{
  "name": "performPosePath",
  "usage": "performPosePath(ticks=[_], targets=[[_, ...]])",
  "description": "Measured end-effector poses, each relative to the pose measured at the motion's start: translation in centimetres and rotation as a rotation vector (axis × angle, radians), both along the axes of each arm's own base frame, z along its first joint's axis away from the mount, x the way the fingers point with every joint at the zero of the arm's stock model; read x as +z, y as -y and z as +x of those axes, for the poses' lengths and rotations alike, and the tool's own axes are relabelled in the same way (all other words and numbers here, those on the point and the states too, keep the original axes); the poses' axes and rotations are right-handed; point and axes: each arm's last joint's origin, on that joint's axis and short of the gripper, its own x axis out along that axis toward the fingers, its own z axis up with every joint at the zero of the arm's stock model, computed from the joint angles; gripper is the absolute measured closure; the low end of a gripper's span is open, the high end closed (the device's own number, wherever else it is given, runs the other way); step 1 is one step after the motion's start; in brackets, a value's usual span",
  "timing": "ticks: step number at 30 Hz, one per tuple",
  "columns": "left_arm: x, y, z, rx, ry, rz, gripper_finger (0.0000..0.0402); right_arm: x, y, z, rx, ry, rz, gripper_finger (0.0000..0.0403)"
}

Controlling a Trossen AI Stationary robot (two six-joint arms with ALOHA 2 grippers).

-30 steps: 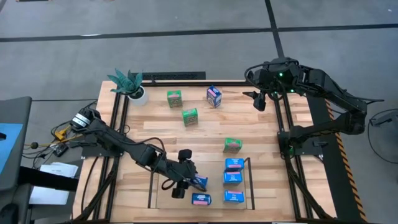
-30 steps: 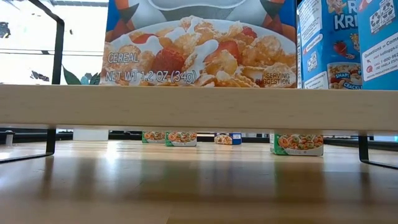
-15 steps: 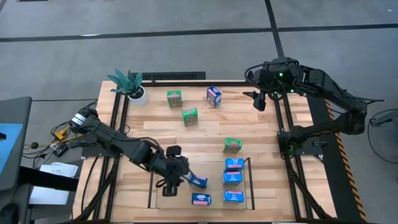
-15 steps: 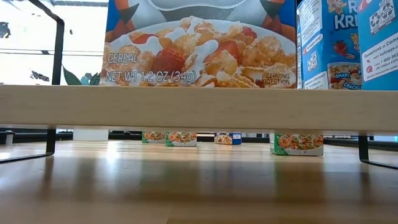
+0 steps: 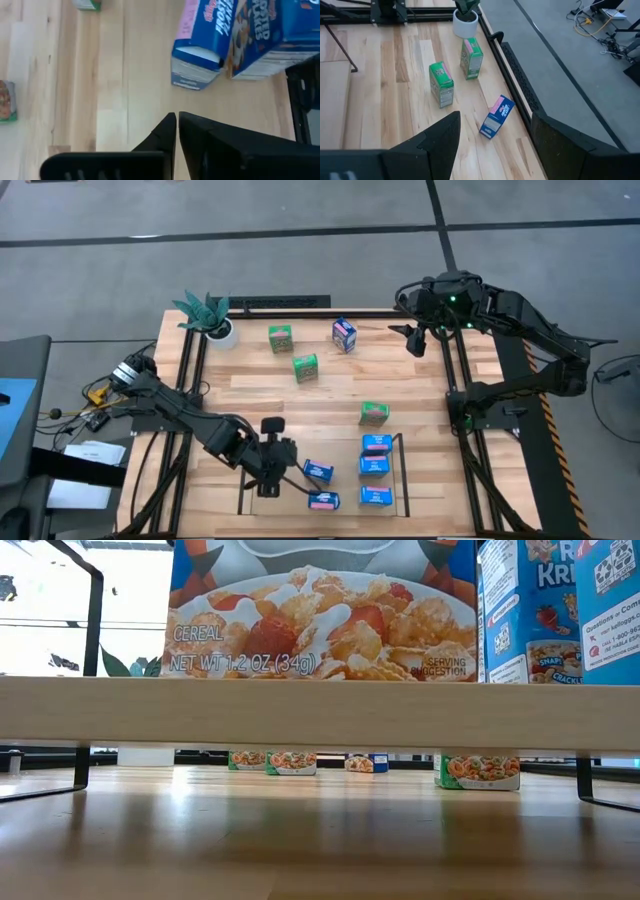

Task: Stack cereal on shelf
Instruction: Put the bottom blue cereal box on the shelf aligned with the other blue cereal box

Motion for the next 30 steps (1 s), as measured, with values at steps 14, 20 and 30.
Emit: performPosePath(ticks=[14,20,30], targets=[[-1.5,-0.1,1.1,-0.033,0.090,-0.071,0.0401,0.0,0.0,0.0,0.000,-0.002,0.001,0.0132],[-1.1,-0.2,1.7,-0.043,0.142,-0.089,0.0401,0.0,0.0,0.0,0.000,-0.006,0.002,0.0132],[-1.0,0.0,1.7,-0.045,0.143,-0.142,0.0401,0.0,0.0,0.0,0.005,-0.009,-0.005,0.0132]])
